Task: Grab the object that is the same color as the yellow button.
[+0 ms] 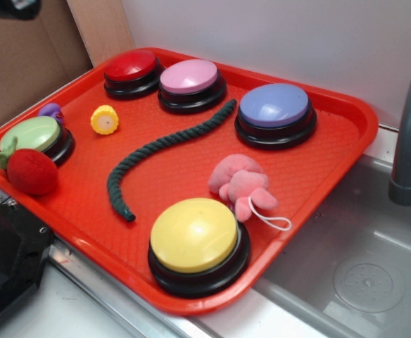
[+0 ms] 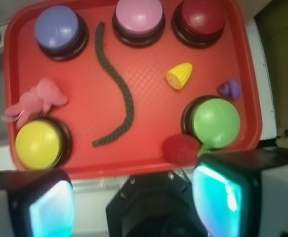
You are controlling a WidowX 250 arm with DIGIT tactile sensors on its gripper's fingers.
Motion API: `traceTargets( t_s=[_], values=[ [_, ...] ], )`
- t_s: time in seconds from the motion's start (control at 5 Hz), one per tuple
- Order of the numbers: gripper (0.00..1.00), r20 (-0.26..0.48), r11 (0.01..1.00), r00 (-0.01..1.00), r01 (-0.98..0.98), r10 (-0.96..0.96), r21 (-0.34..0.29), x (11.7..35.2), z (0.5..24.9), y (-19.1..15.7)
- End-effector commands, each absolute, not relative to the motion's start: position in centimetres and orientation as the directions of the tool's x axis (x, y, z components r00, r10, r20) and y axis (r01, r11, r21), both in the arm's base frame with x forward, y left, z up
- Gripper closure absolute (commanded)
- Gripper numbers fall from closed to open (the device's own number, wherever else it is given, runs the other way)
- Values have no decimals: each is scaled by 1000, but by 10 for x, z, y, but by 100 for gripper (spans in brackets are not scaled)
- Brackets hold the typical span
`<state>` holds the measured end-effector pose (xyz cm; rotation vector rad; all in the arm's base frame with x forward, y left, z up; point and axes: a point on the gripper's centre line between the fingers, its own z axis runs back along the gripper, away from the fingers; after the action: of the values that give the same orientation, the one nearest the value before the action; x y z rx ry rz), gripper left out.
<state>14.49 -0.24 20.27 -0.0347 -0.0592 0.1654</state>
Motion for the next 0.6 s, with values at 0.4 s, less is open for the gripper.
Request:
traceTargets(
  t_s=[0.4],
  values=[
    [0,159,837,826,-547,541,-5,216,94,55]
  ],
)
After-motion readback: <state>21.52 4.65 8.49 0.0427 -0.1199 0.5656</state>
